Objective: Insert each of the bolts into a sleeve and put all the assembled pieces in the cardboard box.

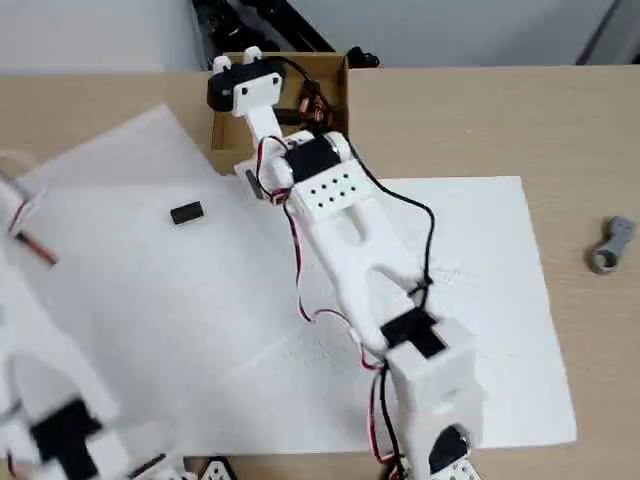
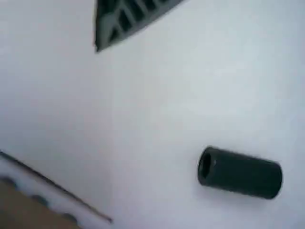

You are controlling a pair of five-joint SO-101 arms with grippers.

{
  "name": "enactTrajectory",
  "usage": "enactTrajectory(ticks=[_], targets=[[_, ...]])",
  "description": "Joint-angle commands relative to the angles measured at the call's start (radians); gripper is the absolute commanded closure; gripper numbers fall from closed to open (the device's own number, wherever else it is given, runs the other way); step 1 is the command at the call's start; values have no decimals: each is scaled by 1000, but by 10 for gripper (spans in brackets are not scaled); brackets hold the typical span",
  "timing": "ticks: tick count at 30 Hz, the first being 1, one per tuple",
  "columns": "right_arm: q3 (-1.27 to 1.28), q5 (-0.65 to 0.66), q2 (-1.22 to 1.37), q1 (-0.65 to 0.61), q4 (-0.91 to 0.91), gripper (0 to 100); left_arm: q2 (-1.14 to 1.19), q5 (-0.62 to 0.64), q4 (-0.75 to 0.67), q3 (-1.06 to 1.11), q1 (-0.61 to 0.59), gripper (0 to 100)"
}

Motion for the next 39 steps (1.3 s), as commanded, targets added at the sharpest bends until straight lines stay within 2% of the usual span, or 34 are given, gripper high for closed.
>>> enactTrajectory(ticks=[1,5,9,14,20,23,31,39], targets=[[-176,11,90,-31,45,812,-253,-61,14,111,-120,994],[-384,11,249,-42,130,812,-460,-155,14,243,-216,994],[-591,6,398,-38,171,814,-644,-233,12,357,-224,994],[-755,8,519,-44,157,816,-824,-255,-49,486,-224,994],[-786,40,579,-84,36,815,-944,-255,-118,621,-227,994],[-783,91,593,-128,-28,816,-973,-258,-121,627,-227,994],[-786,87,753,-177,-268,812,-985,-284,-97,628,-229,994],[-787,-75,777,-186,-266,812,-985,-285,-98,628,-229,994]])
